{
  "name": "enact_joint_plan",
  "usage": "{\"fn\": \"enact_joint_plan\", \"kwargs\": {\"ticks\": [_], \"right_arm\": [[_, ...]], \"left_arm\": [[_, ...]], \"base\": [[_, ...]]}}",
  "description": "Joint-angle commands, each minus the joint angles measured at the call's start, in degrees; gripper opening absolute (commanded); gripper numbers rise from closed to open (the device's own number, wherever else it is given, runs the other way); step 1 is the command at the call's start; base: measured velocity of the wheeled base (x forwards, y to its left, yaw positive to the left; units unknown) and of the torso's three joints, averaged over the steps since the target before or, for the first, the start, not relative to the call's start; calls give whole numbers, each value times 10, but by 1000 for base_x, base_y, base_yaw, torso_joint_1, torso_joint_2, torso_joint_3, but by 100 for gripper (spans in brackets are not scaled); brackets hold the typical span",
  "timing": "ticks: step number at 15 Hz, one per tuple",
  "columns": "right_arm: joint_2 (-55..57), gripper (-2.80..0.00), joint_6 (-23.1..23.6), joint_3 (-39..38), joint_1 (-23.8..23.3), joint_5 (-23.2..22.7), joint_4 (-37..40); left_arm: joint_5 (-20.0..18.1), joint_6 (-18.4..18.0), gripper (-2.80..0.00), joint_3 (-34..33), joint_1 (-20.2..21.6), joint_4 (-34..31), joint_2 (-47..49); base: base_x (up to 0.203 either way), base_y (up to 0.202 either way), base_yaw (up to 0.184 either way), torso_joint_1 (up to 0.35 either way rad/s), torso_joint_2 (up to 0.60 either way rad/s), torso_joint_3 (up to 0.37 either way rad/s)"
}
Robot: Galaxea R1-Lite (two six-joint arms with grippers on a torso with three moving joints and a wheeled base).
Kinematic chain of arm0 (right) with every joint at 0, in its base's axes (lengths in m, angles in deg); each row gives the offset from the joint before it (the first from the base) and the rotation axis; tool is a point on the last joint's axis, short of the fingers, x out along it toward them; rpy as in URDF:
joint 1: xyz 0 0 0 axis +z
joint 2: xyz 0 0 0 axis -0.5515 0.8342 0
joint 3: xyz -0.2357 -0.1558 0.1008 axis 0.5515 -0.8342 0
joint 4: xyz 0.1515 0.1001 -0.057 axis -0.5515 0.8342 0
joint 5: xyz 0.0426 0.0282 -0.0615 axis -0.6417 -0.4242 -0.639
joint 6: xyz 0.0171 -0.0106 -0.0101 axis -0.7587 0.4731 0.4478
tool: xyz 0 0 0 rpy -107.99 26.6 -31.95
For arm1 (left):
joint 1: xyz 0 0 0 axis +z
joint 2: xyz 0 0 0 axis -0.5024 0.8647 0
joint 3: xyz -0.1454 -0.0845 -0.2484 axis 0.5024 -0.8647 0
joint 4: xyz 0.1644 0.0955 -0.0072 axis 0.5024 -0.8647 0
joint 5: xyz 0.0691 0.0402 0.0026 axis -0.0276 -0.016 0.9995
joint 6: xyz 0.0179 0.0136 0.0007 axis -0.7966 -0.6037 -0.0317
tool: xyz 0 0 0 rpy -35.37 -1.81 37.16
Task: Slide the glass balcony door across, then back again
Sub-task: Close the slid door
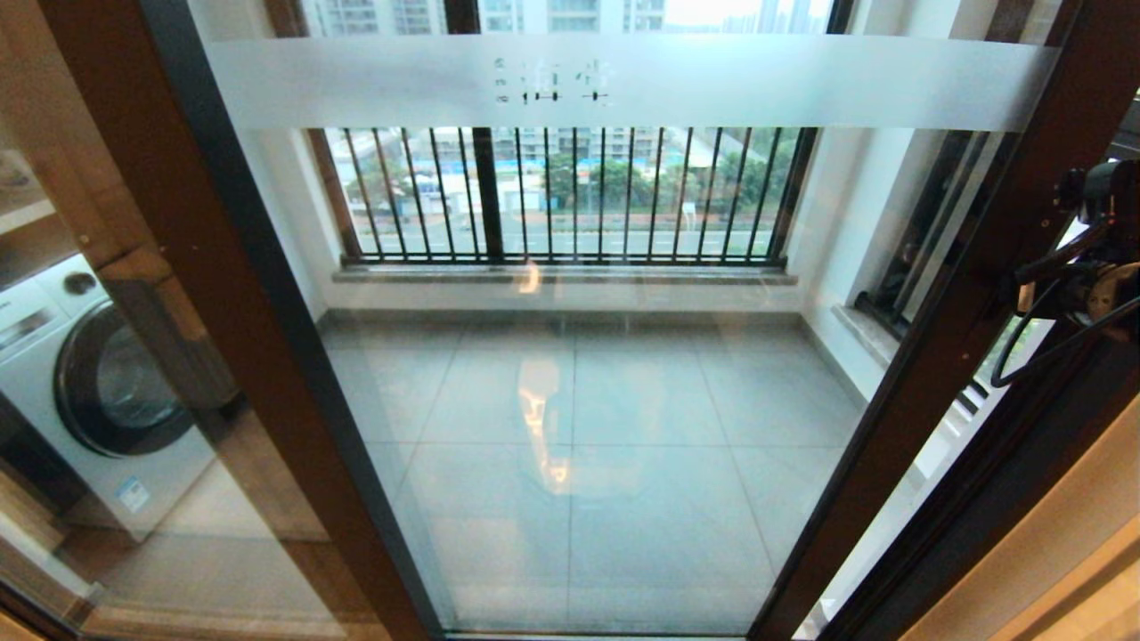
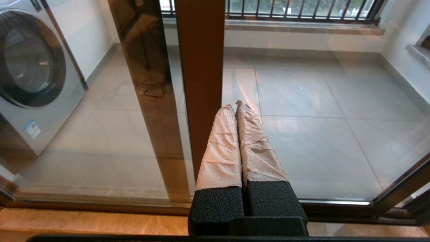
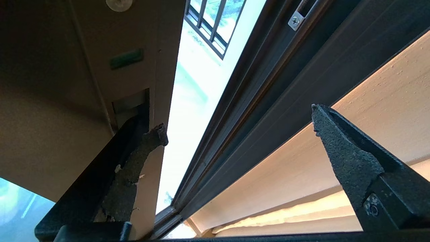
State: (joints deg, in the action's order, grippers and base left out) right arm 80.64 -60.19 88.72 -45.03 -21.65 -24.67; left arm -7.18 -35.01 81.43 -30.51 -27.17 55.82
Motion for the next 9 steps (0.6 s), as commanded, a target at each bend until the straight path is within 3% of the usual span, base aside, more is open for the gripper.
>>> {"fn": "enact_joint_plan", "kwargs": {"ticks": [1,9], "right_arm": [[7,0,0,0,-4,3,-4],[14,0,1,1,-20,-4,-8]], "left_arm": [[0,0,-280,-1,0,0,1],[0,0,-280,-1,0,1,1]], "base": [[0,0,0,0,0,0],[0,0,0,0,0,0]]}}
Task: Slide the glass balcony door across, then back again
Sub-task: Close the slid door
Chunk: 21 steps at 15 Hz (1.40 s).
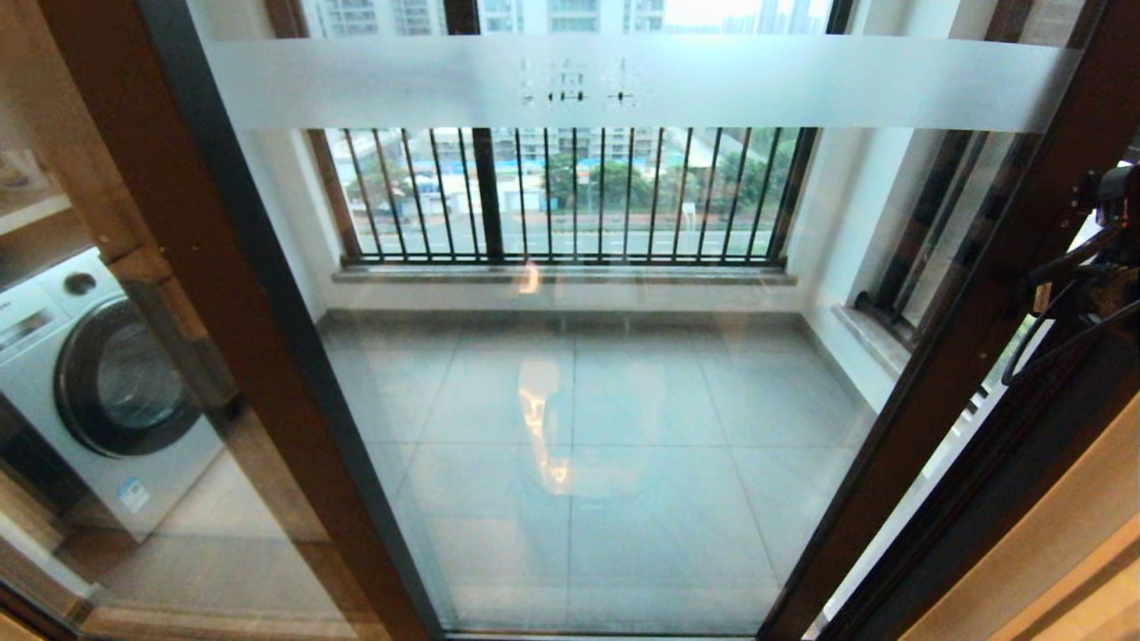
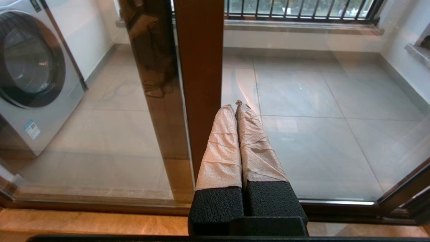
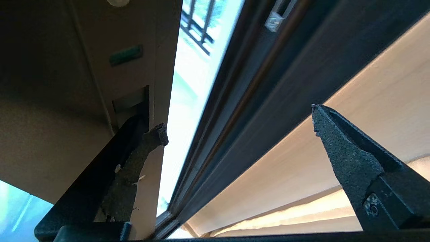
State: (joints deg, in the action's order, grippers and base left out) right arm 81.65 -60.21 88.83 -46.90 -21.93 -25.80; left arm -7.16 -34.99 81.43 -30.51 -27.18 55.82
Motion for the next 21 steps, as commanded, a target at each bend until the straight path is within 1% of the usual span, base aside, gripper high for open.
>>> {"fn": "enact_joint_plan", "kwargs": {"ticks": [1,5,13,15,18,21], "right_arm": [[8,0,1,1,-6,-1,3],[15,0,3,16,-30,-11,3],[11,0,9,18,-48,-20,-4],[-7,0,9,14,-49,-35,-3],[-48,0,13,-10,-46,-41,-1],[-104,0,18,-53,-48,-83,0]], "left_arm": [[0,0,-280,-1,0,0,1],[0,0,-280,-1,0,0,1],[0,0,-280,-1,0,0,1],[0,0,-280,-1,0,0,1],[0,0,-280,-1,0,1,1],[0,0,-280,-1,0,1,1]], "base": [[0,0,0,0,0,0],[0,0,0,0,0,0],[0,0,0,0,0,0],[0,0,0,0,0,0],[0,0,0,0,0,0],[0,0,0,0,0,0]]}}
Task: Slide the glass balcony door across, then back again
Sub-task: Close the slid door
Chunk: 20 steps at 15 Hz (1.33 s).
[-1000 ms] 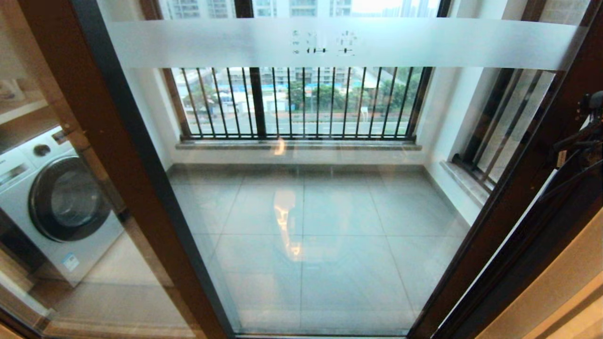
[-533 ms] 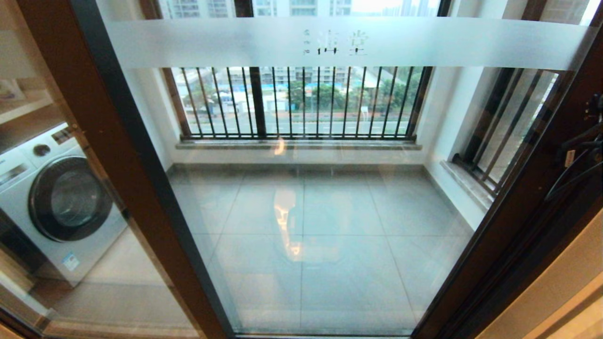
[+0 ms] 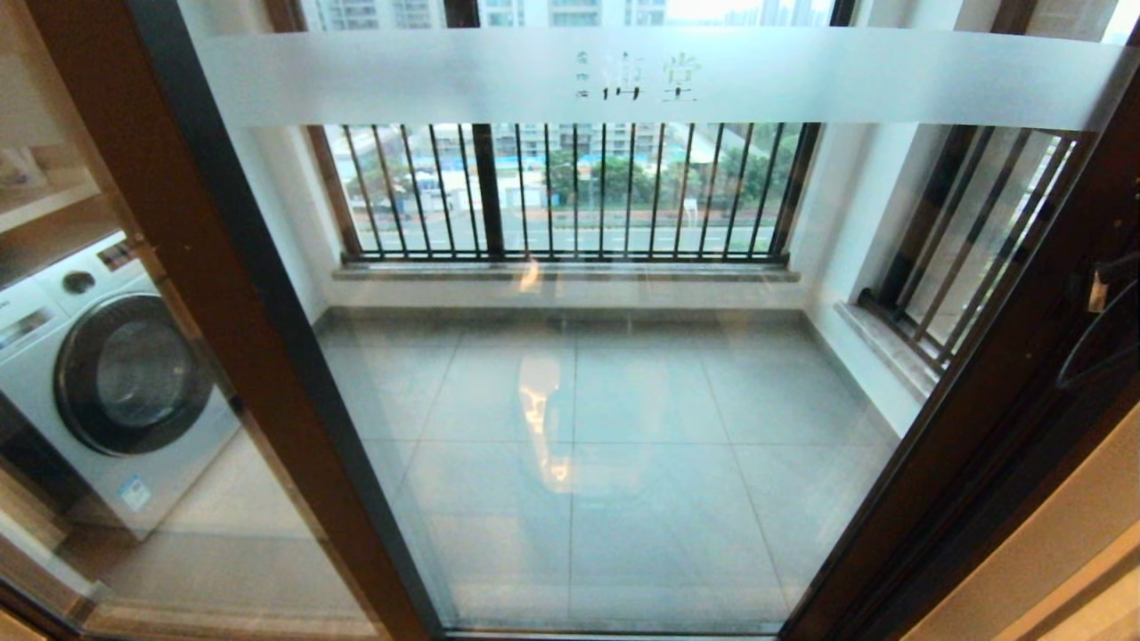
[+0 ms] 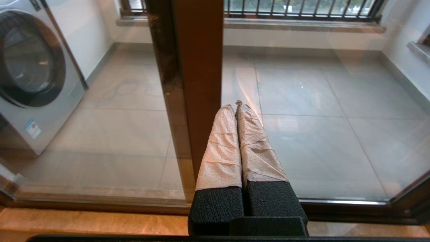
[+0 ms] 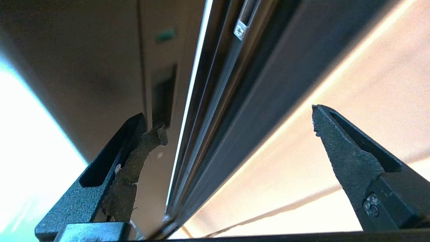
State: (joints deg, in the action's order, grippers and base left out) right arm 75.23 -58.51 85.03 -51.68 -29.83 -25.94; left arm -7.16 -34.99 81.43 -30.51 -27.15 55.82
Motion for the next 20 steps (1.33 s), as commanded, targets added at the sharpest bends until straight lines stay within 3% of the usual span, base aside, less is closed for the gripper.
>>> {"fn": "enact_joint_plan", "kwargs": {"ticks": [1,4,5,8,12,13,15,16,20], "right_arm": [[-58,0,1,-33,-2,-17,1],[-100,0,-11,-72,-10,-94,1],[-103,-280,-26,-78,-10,-106,2],[-102,-280,-21,-63,-10,-123,2],[-95,-280,47,-12,-13,-128,6],[-93,-280,71,11,-18,-128,19],[-97,-280,99,52,-27,-127,116],[-105,-280,98,52,-28,-127,151],[-62,-280,56,33,-26,-125,154]], "left_arm": [[0,0,-280,-1,0,1,1],[0,0,-280,-1,0,1,1],[0,0,-280,-1,0,0,1],[0,0,-280,-1,0,0,1],[0,0,-280,-1,0,1,1],[0,0,-280,-1,0,1,1],[0,0,-280,-1,0,0,1],[0,0,-280,-1,0,0,1],[0,0,-280,-1,0,0,1]], "base": [[0,0,0,0,0,0],[0,0,0,0,0,0],[0,0,0,0,0,0],[0,0,0,0,0,0],[0,0,0,0,0,0],[0,0,0,0,0,0],[0,0,0,0,0,0],[0,0,0,0,0,0],[0,0,0,0,0,0]]}}
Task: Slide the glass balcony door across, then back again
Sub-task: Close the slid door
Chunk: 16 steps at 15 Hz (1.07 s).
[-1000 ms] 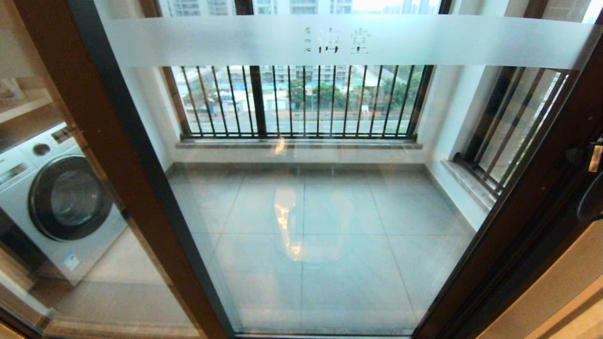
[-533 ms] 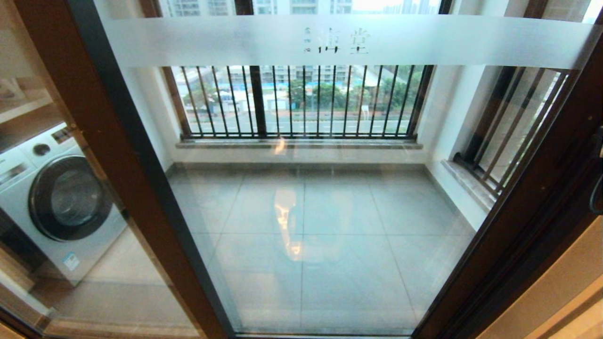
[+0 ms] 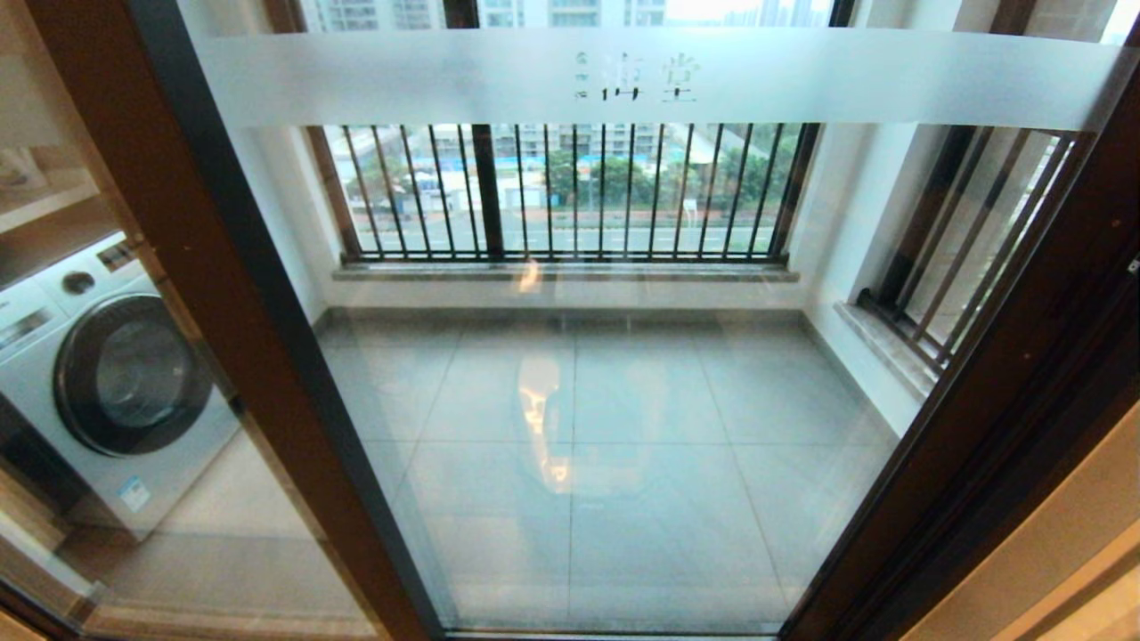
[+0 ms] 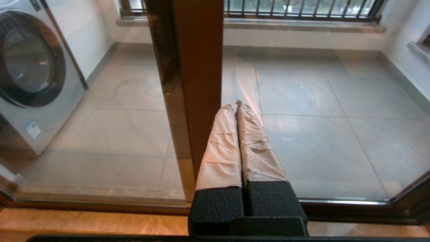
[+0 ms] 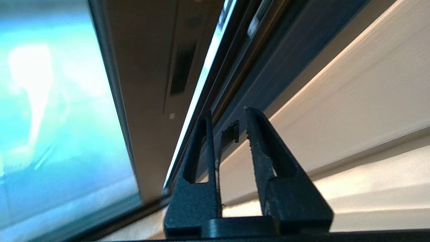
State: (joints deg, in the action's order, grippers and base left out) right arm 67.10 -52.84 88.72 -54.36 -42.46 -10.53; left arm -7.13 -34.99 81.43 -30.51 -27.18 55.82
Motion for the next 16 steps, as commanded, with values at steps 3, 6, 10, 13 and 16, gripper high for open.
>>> {"fn": "enact_joint_plan", "kwargs": {"ticks": [3,6,10,13,16], "right_arm": [[62,-280,-26,0,1,13,-6],[85,-280,-43,5,6,15,-25],[124,-280,-71,32,5,15,-54],[127,-280,-75,37,5,14,-55],[128,-280,-83,39,8,12,-56]], "left_arm": [[0,0,-280,-1,0,1,1],[0,0,-280,-1,0,1,1],[0,0,-280,-1,0,0,1],[0,0,-280,-1,0,1,1],[0,0,-280,-1,0,1,1]], "base": [[0,0,0,0,0,0],[0,0,0,0,0,0],[0,0,0,0,0,0],[0,0,0,0,0,0],[0,0,0,0,0,0]]}}
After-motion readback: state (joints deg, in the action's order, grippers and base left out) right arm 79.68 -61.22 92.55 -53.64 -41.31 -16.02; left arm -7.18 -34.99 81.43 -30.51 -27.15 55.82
